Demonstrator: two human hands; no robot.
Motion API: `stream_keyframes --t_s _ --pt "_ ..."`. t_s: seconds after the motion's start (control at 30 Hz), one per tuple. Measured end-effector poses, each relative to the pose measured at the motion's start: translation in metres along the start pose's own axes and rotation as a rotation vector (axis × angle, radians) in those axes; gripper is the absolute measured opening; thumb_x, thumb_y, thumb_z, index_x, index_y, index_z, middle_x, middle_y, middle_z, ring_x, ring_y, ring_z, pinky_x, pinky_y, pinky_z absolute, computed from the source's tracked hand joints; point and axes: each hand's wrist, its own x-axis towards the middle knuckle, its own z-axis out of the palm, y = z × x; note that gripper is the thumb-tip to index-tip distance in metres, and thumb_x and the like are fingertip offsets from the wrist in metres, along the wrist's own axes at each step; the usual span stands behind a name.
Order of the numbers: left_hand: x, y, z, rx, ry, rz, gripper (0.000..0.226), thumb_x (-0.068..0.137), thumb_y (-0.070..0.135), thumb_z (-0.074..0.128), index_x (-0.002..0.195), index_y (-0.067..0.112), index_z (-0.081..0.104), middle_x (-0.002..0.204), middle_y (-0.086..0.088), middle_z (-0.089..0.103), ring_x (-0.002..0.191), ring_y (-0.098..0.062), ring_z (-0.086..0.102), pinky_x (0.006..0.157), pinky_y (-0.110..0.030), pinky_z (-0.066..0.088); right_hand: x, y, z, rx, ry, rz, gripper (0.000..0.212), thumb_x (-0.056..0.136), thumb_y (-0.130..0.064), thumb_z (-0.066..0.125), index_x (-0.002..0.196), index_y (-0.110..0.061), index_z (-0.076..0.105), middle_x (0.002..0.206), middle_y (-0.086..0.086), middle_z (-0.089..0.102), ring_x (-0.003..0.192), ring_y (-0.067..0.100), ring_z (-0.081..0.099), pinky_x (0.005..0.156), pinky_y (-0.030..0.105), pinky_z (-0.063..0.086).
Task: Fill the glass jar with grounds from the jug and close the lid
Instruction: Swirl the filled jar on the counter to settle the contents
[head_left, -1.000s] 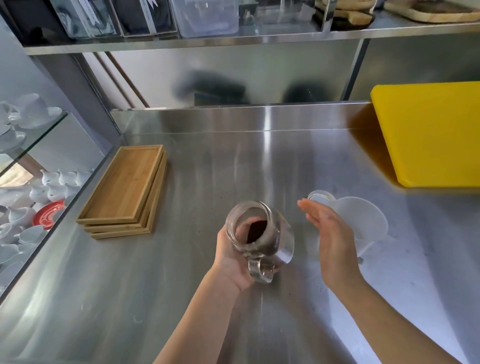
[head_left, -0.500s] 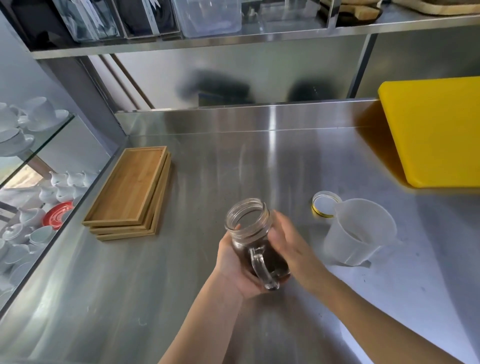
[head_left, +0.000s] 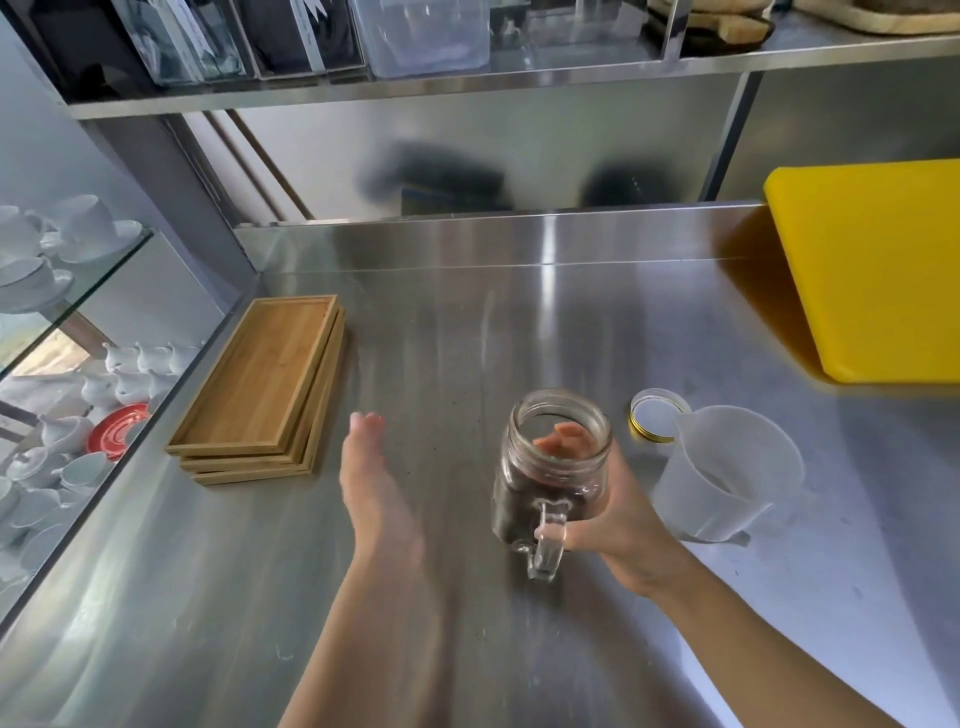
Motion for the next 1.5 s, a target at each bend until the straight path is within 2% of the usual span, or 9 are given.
stream_keyframes --t_s 0.13,0.23,0.4,0.63,0.73,0.9,1.1,1.37,1.5 --pt "-0.025 -0.026 0.027 0.131 -0.311 -0.039 0.039 0.093 0.035 0.045 0.091 0.012 0.076 0.096 -0.006 0.077 0.094 -0.018 0.071 0.082 -0.025 0.053 -0.001 0.009 0.005 -0.053 0.009 -0.022 0.092 0.046 0.004 0.087 0.126 -0.005 0.040 0.124 0.022 0.054 0.114 0.031 0.055 0.091 0.041 0.049" --pt "-0.016 -0.029 0.020 0.025 -0.118 0.099 0.035 0.087 0.036 0.047 0.094 0.016 0.074 0.107 -0.007 0.074 0.109 -0.018 0.065 0.101 -0.030 0.043 -0.003 0.010 0.003 -0.082 0.074 -0.023 0.098 0.043 -0.006 0.091 0.126 -0.010 0.039 0.124 0.023 0.052 0.115 0.035 0.053 0.095 0.050 0.046" --pt "-0.028 -0.051 0.036 0.076 -0.296 0.018 0.033 0.075 0.047 0.053 0.076 0.024 0.077 0.078 0.003 0.076 0.084 -0.015 0.068 0.088 -0.042 0.050 0.000 0.018 0.000 -0.170 0.111 -0.049 0.092 0.047 0.010 0.084 0.123 -0.015 0.040 0.119 0.001 0.060 0.114 0.018 0.056 0.089 0.026 0.047" --pt "-0.018 -0.064 0.043 0.206 -0.308 0.234 0.033 0.083 0.040 0.045 0.086 0.020 0.071 0.086 -0.004 0.073 0.092 -0.031 0.066 0.089 -0.056 0.050 -0.003 0.023 -0.007 -0.115 0.118 -0.044 0.089 0.045 0.004 0.083 0.124 0.002 0.042 0.120 0.021 0.058 0.114 0.028 0.055 0.097 0.044 0.045" --pt "-0.009 -0.071 0.035 0.238 -0.355 0.324 0.032 0.087 0.034 0.043 0.091 0.016 0.069 0.088 -0.005 0.072 0.090 -0.031 0.065 0.087 -0.059 0.049 -0.004 0.022 -0.007 -0.227 0.160 -0.067 0.089 0.046 -0.006 0.086 0.123 -0.003 0.042 0.119 0.010 0.059 0.113 0.020 0.056 0.095 0.034 0.045" --pt "-0.002 -0.085 0.037 0.038 -0.267 0.162 0.027 0.081 0.034 0.051 0.084 0.018 0.073 0.082 0.001 0.074 0.085 -0.021 0.067 0.087 -0.056 0.049 0.006 0.019 -0.010 -0.360 0.119 -0.095 0.092 0.046 0.002 0.086 0.119 -0.028 0.038 0.119 -0.001 0.055 0.110 0.006 0.055 0.087 0.015 0.042" --pt "0.006 -0.096 0.037 0.116 -0.293 0.183 0.030 0.081 0.031 0.047 0.080 0.016 0.072 0.078 -0.001 0.073 0.079 -0.016 0.067 0.072 -0.030 0.054 0.006 0.031 -0.016 -0.396 0.125 -0.046 0.091 0.045 0.004 0.088 0.118 -0.022 0.040 0.119 -0.002 0.055 0.111 0.005 0.054 0.088 0.014 0.042" --pt "0.012 -0.105 0.035 0.114 -0.296 0.147 0.029 0.082 0.028 0.046 0.081 0.019 0.074 0.081 -0.002 0.074 0.082 -0.019 0.067 0.074 -0.033 0.054 0.006 0.033 -0.019 -0.436 0.109 -0.007 0.090 0.047 -0.006 0.089 0.116 -0.032 0.038 0.118 -0.008 0.053 0.109 0.000 0.053 0.084 0.009 0.042" --pt "0.014 -0.104 0.036 0.122 -0.279 0.094 0.029 0.074 0.042 0.050 0.078 0.029 0.076 0.078 0.011 0.075 0.077 -0.006 0.069 0.070 -0.025 0.055 0.010 0.028 -0.020 -0.432 0.064 0.057 0.090 0.050 -0.009 0.089 0.118 -0.032 0.035 0.120 -0.009 0.051 0.110 -0.004 0.051 0.085 0.008 0.041"
